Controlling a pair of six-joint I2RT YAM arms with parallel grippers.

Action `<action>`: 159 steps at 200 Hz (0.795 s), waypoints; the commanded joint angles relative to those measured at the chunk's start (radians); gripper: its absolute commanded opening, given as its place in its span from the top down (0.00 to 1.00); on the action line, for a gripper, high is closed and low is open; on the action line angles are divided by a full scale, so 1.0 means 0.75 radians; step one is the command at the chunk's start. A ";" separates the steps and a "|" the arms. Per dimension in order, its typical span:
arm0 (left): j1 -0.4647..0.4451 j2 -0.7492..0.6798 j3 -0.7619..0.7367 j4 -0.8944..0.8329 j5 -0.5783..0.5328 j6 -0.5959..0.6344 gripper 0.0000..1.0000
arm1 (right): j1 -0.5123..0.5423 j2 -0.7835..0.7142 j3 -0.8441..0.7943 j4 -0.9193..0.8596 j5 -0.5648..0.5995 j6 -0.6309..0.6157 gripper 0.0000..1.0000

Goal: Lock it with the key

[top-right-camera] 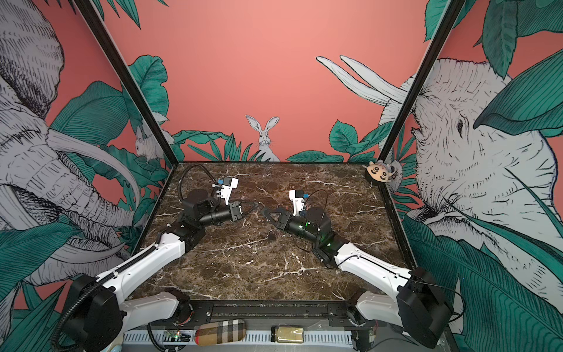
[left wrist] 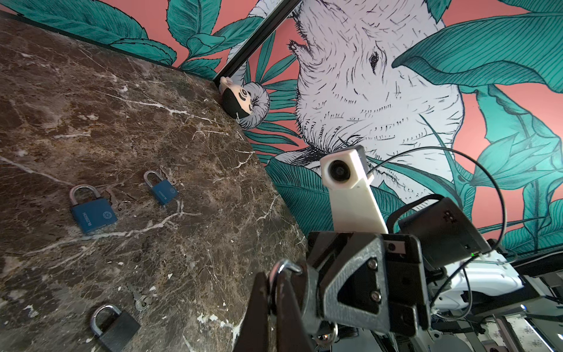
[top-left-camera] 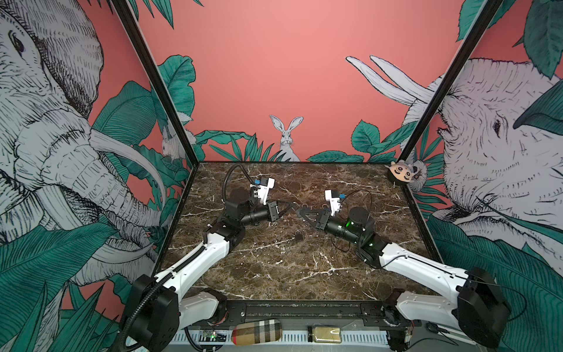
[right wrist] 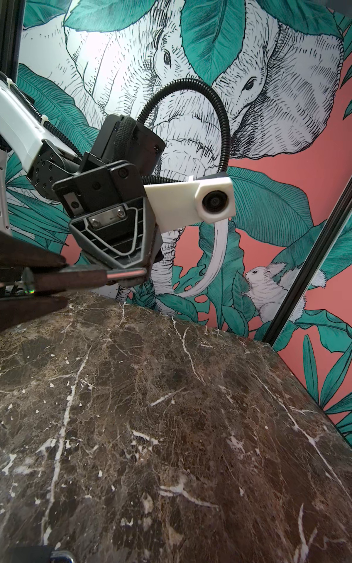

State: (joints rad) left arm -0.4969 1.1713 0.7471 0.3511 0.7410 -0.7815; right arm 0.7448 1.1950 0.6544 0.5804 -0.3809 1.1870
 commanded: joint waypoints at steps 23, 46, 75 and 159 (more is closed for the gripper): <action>-0.072 -0.076 -0.011 0.031 0.225 -0.031 1.00 | -0.051 0.075 0.074 0.167 0.151 0.016 1.00; -0.086 -0.096 -0.011 -0.006 0.226 -0.018 1.00 | -0.051 0.097 0.091 0.187 0.155 0.008 1.00; -0.102 -0.112 -0.016 -0.047 0.220 -0.002 1.00 | -0.050 0.117 0.095 0.242 0.154 -0.004 1.00; -0.167 -0.076 -0.048 -0.007 0.213 -0.022 1.00 | -0.083 0.113 0.136 0.263 0.172 -0.059 1.00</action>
State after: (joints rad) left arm -0.5220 1.1366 0.7383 0.3511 0.6430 -0.7975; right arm 0.7303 1.2617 0.6708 0.6884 -0.4088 1.1545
